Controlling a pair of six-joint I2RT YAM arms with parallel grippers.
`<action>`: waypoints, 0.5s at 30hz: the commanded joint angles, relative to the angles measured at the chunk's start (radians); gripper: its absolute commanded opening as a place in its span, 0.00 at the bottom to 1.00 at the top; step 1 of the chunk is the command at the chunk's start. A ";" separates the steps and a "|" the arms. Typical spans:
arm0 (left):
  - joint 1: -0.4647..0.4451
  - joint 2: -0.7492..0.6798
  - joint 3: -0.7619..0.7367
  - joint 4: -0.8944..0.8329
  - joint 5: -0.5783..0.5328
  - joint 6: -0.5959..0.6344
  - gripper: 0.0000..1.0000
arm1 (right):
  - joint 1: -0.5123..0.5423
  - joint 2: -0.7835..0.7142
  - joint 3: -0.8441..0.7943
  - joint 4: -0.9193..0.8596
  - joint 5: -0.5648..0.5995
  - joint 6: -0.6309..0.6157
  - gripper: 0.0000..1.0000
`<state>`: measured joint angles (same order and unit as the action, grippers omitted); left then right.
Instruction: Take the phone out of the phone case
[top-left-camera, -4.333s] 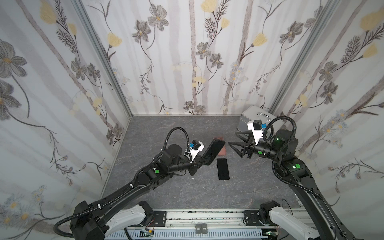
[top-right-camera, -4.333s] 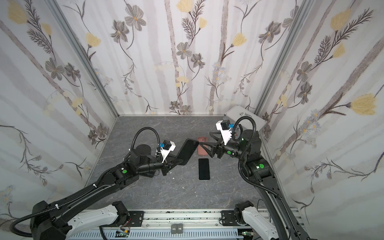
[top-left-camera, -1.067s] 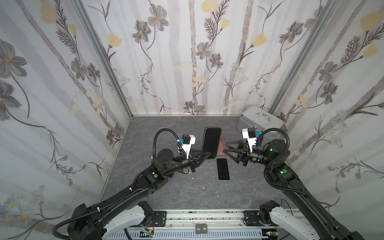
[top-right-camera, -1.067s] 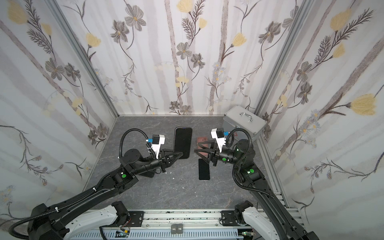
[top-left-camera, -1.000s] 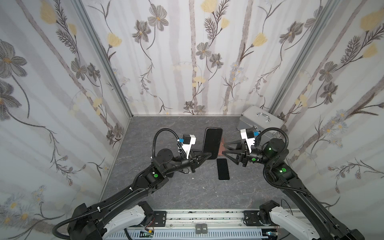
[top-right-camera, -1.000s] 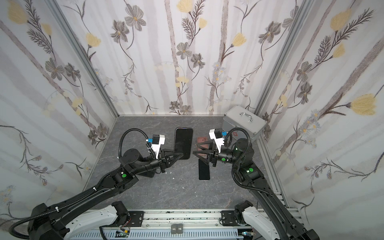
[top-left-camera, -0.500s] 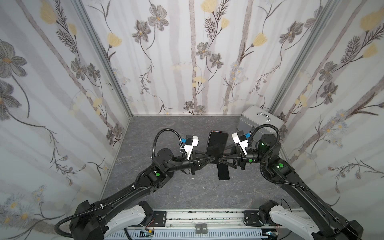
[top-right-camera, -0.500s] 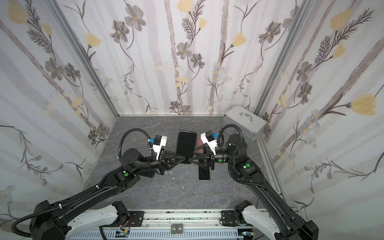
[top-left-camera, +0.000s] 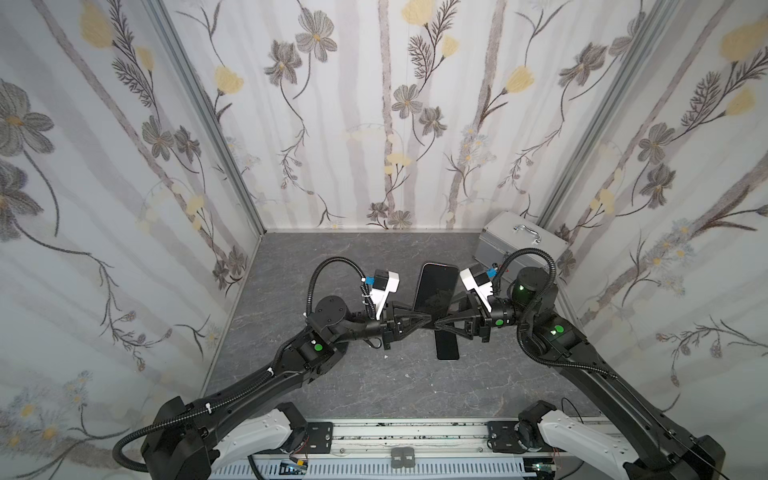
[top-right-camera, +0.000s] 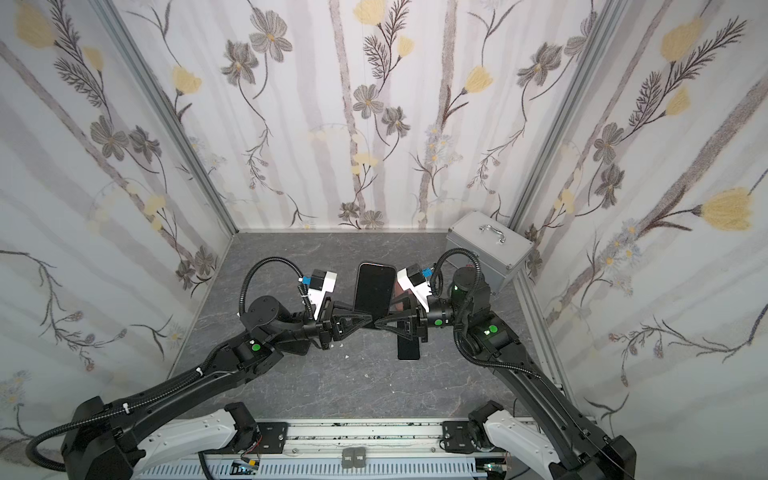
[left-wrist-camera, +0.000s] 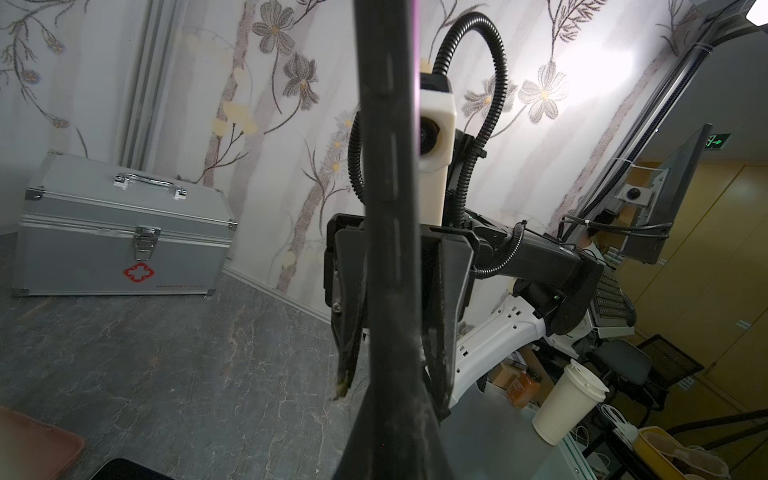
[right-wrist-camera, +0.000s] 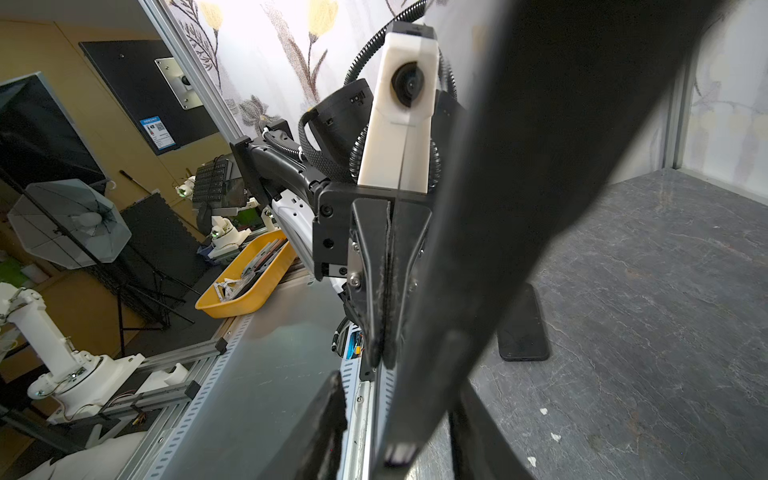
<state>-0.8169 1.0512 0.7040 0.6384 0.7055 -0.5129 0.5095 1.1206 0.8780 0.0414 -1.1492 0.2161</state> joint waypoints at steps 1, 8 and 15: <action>0.001 0.001 0.015 0.076 0.026 -0.007 0.00 | 0.004 0.008 0.010 -0.001 -0.033 -0.012 0.39; 0.001 0.010 0.015 0.075 0.044 -0.008 0.00 | 0.006 0.013 0.026 -0.030 -0.030 -0.023 0.35; 0.002 0.015 0.012 0.075 0.052 -0.005 0.00 | 0.006 0.013 0.030 -0.044 -0.021 -0.025 0.26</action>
<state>-0.8162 1.0630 0.7109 0.6598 0.7193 -0.5159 0.5133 1.1313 0.9009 0.0036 -1.1603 0.2077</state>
